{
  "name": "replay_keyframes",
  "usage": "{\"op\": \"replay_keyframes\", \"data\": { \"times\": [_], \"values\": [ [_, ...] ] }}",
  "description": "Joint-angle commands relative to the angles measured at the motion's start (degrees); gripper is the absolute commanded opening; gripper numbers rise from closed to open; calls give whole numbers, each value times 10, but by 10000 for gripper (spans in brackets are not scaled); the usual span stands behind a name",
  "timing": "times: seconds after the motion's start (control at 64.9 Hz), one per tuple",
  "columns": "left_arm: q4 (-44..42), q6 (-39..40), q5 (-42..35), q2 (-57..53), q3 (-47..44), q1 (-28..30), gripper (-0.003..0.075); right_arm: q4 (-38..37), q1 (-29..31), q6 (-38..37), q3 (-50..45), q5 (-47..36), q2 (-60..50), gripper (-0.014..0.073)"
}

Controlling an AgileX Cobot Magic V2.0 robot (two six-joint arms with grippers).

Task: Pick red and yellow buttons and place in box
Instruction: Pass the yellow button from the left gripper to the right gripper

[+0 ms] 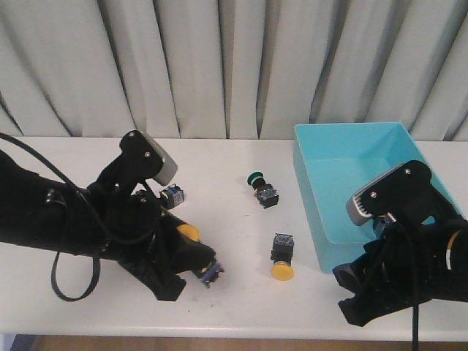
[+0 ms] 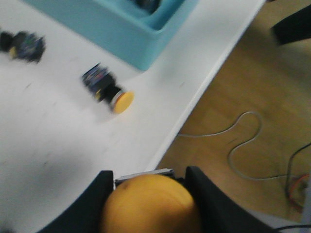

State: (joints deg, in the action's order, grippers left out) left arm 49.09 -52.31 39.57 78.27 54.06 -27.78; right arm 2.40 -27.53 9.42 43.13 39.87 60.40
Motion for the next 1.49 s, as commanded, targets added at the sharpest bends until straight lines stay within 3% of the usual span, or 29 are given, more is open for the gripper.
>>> {"op": "replay_keyframes", "data": {
  "times": [0.0,0.092,0.247,0.632,1.017,1.325,1.479],
  "values": [
    [186,-140,10,7,15,-3,174,35,-1,71,14,-26,-10,444],
    [283,-204,26,34,15,-3,174,83,-1,162,14,-28,-10,496],
    [381,-206,26,72,15,-3,174,193,-1,320,14,-38,-9,538],
    [447,-197,62,89,15,-3,174,387,-1,595,14,-96,81,516],
    [457,-197,72,89,15,-3,174,539,-1,748,14,-132,122,433],
    [457,-197,71,89,15,-2,174,549,-1,756,14,-128,122,214],
    [457,-197,68,89,15,-1,191,549,-1,756,14,-128,122,189]
  ]
}}
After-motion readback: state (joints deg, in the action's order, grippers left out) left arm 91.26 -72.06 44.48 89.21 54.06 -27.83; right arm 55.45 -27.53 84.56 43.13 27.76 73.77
